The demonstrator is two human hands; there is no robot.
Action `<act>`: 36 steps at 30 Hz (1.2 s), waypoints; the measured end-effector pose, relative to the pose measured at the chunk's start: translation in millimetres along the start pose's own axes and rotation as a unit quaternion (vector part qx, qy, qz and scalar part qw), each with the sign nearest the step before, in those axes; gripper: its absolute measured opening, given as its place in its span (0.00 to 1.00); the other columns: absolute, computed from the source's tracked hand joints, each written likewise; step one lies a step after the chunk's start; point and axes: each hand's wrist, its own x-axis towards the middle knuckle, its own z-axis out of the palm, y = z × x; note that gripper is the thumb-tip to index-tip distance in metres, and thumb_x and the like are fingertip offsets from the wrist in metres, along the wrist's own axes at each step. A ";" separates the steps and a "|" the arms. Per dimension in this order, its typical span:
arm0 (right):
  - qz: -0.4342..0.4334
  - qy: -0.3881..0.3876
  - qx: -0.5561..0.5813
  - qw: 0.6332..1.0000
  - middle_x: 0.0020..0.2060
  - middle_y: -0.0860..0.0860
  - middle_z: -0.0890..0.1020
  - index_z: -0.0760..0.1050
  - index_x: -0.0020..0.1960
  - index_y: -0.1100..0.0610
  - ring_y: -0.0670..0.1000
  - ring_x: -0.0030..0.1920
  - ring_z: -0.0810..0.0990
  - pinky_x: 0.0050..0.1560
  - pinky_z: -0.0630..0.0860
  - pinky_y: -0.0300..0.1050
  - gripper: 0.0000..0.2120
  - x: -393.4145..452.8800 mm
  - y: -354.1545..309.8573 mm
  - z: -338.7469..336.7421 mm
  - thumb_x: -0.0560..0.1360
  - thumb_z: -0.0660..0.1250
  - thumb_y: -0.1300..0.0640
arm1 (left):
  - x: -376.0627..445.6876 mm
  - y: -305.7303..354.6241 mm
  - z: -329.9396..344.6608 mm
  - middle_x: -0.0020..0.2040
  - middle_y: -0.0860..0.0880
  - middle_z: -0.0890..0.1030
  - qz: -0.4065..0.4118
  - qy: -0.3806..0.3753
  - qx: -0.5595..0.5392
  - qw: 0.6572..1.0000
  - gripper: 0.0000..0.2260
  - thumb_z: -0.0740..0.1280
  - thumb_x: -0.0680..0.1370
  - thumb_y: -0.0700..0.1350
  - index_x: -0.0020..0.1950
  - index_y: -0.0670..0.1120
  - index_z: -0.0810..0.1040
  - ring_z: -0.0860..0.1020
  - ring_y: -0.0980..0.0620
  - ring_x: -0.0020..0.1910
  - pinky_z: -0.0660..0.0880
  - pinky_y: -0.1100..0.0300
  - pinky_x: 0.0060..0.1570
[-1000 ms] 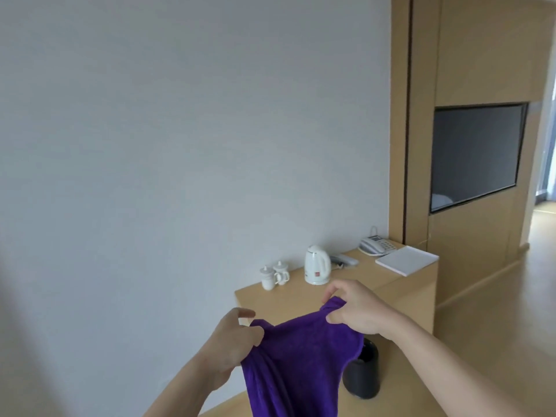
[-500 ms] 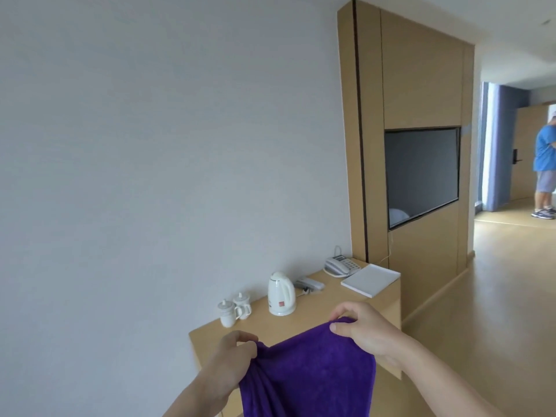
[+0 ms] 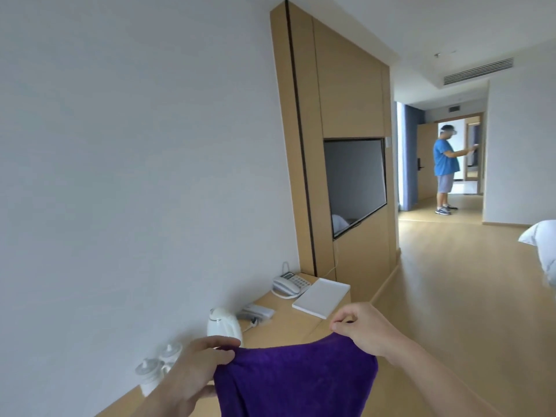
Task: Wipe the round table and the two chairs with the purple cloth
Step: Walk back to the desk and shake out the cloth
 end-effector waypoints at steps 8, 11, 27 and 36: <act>0.011 -0.195 -0.120 0.974 0.59 0.41 0.77 0.75 0.58 0.40 0.45 0.59 0.77 0.60 0.78 0.46 0.33 79.6 60.3 -90.5 0.58 0.83 0.36 | 90.0 47.6 99.0 0.53 0.38 0.85 0.047 -0.017 -0.005 0.999 0.21 0.79 0.62 0.33 0.55 0.41 0.84 0.85 0.40 0.50 0.83 0.50 0.42; 0.002 -0.176 -0.185 0.967 0.58 0.42 0.76 0.73 0.56 0.41 0.46 0.57 0.77 0.59 0.78 0.47 0.23 116.7 87.8 -127.9 0.67 0.81 0.49 | 122.6 66.1 144.5 0.50 0.41 0.86 0.074 -0.016 0.079 0.994 0.29 0.78 0.54 0.36 0.56 0.44 0.83 0.85 0.43 0.50 0.83 0.50 0.51; -0.067 -0.046 -0.179 0.980 0.38 0.45 0.85 0.82 0.40 0.45 0.47 0.43 0.83 0.41 0.74 0.45 0.10 335.4 180.0 -255.7 0.80 0.70 0.49 | 304.7 142.3 265.1 0.28 0.44 0.76 0.182 0.113 0.346 0.913 0.18 0.73 0.77 0.51 0.36 0.39 0.80 0.73 0.49 0.29 0.68 0.58 0.30; -0.086 -0.019 -0.163 0.983 0.39 0.49 0.80 0.80 0.45 0.56 0.48 0.41 0.78 0.39 0.70 0.44 0.12 464.2 202.4 -288.3 0.84 0.63 0.54 | 427.3 191.8 312.8 0.29 0.46 0.70 0.188 0.124 0.322 0.920 0.22 0.68 0.81 0.50 0.31 0.41 0.69 0.69 0.47 0.32 0.64 0.56 0.32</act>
